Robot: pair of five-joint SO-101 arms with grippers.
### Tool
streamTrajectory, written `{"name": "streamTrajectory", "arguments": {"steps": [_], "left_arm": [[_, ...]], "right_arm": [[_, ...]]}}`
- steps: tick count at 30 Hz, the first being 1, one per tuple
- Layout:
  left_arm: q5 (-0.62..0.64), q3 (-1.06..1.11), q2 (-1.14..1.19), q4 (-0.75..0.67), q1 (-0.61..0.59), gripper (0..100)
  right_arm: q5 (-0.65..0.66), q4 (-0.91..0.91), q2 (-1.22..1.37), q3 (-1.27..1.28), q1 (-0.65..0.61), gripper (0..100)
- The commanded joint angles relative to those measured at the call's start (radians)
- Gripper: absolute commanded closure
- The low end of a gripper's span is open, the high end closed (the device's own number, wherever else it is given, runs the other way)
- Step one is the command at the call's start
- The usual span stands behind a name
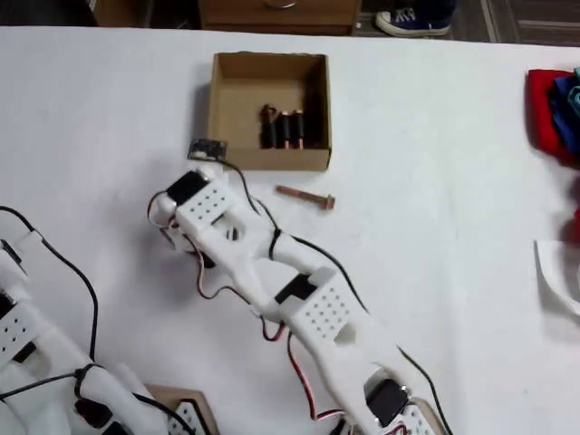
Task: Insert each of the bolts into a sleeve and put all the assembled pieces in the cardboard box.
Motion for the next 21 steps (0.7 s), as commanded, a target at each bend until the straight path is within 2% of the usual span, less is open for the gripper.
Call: {"name": "streamTrajectory", "arguments": {"steps": [1, 6, 9, 10, 16, 21], "left_arm": [[-0.002, -0.053, -0.008, -0.005, -0.003, 86], [-0.002, -0.053, -0.008, -0.005, -0.003, 86], [0.002, -0.053, -0.008, -0.005, -0.002, 86], [0.002, -0.054, -0.008, -0.006, -0.002, 86], [0.002, -0.054, -0.008, -0.006, -0.002, 86], [0.002, -0.054, -0.008, -0.006, -0.002, 86]], "right_arm": [[0.002, -0.008, 0.038, -0.115, 0.068, 80.8], [0.003, 0.064, 0.107, -0.206, 0.068, 82.4], [0.018, 0.117, 0.134, -0.252, 0.071, 95.1], [0.06, 0.131, 0.142, -0.265, 0.073, 98.9], [0.236, 0.22, 0.145, -0.313, 0.074, 91.0], [0.269, 0.272, 0.143, -0.37, 0.067, 85.1]]}}
